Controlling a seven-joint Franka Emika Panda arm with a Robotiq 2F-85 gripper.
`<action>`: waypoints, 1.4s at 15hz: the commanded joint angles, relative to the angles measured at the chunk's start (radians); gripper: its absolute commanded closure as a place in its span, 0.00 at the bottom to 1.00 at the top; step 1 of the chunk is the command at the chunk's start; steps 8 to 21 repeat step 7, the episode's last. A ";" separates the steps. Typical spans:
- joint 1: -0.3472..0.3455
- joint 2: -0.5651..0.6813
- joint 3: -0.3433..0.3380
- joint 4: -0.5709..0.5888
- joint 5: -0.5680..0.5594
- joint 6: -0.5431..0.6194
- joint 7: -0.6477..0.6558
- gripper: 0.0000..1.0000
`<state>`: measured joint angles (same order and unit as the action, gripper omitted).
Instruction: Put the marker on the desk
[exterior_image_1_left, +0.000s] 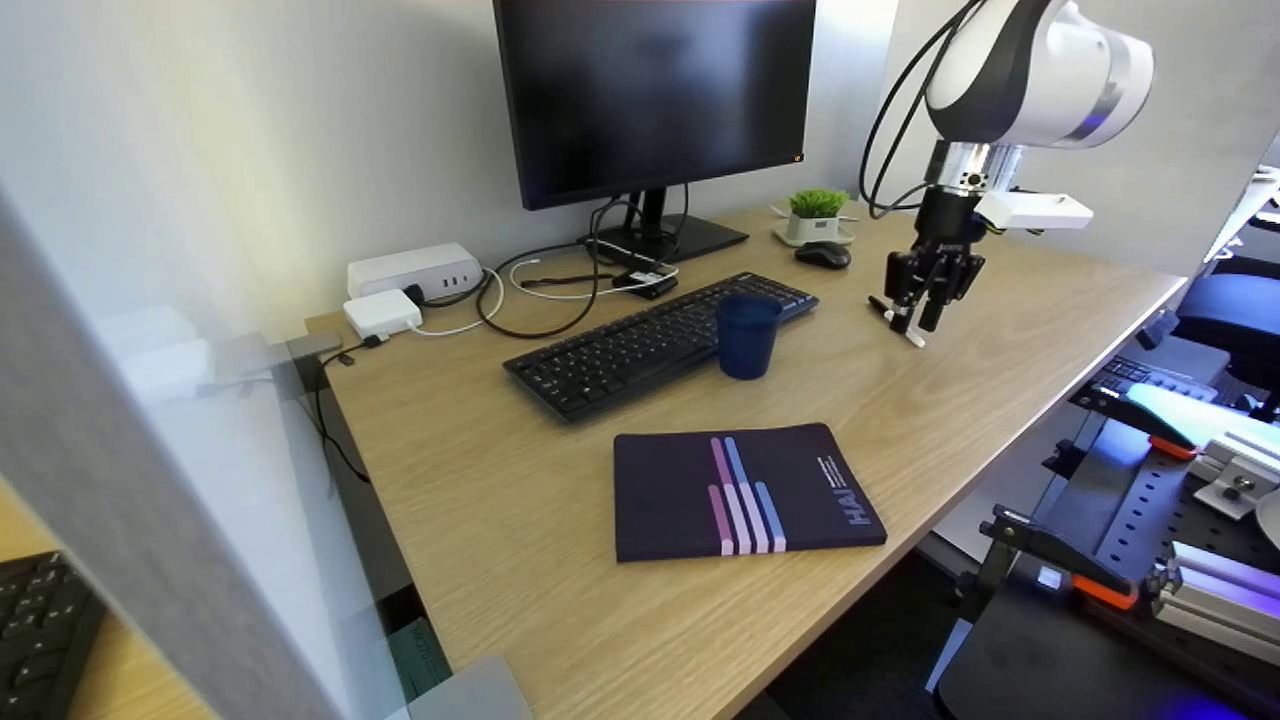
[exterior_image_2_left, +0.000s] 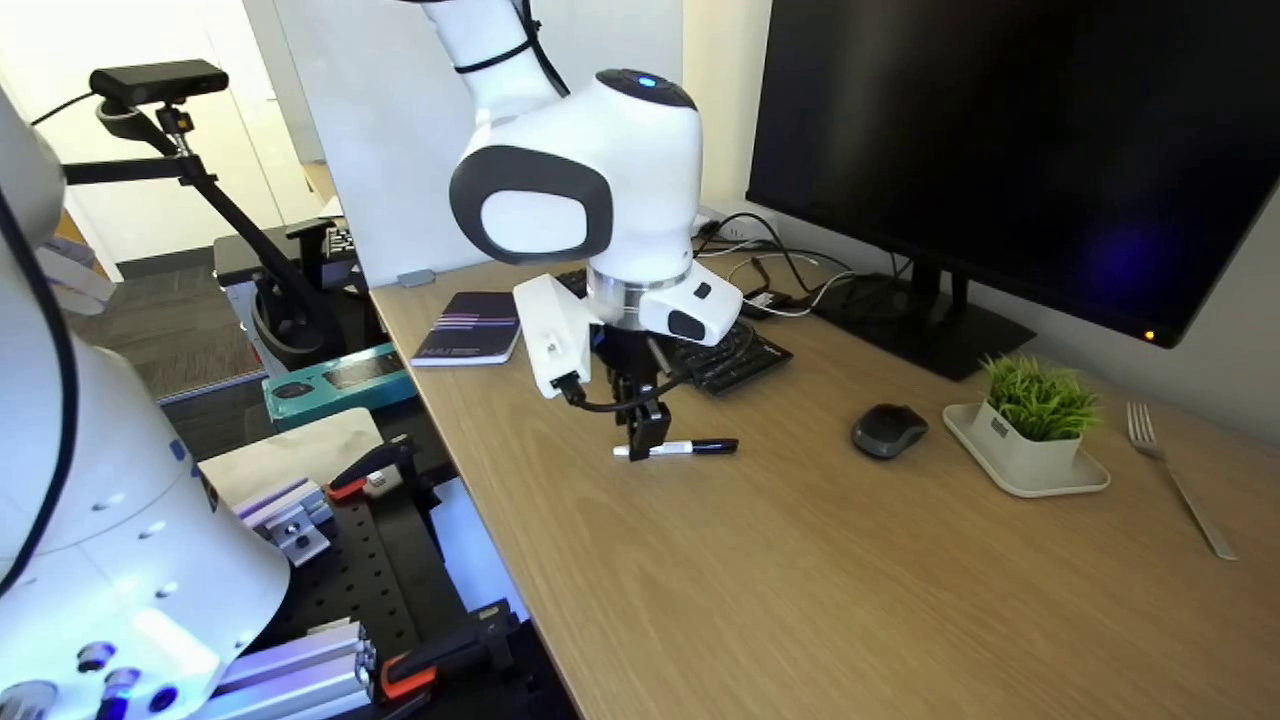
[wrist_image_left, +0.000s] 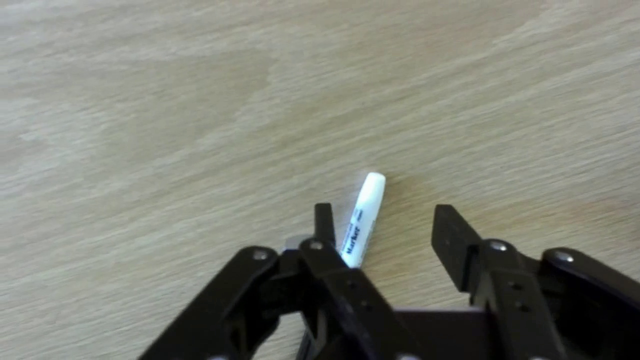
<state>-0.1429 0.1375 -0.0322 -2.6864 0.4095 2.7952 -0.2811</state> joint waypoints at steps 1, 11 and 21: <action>0.000 -0.010 -0.013 -0.003 -0.041 -0.012 -0.001 0.16; -0.002 -0.006 -0.027 0.001 -0.151 -0.021 0.103 0.00; -0.002 -0.006 -0.027 0.001 -0.151 -0.021 0.103 0.00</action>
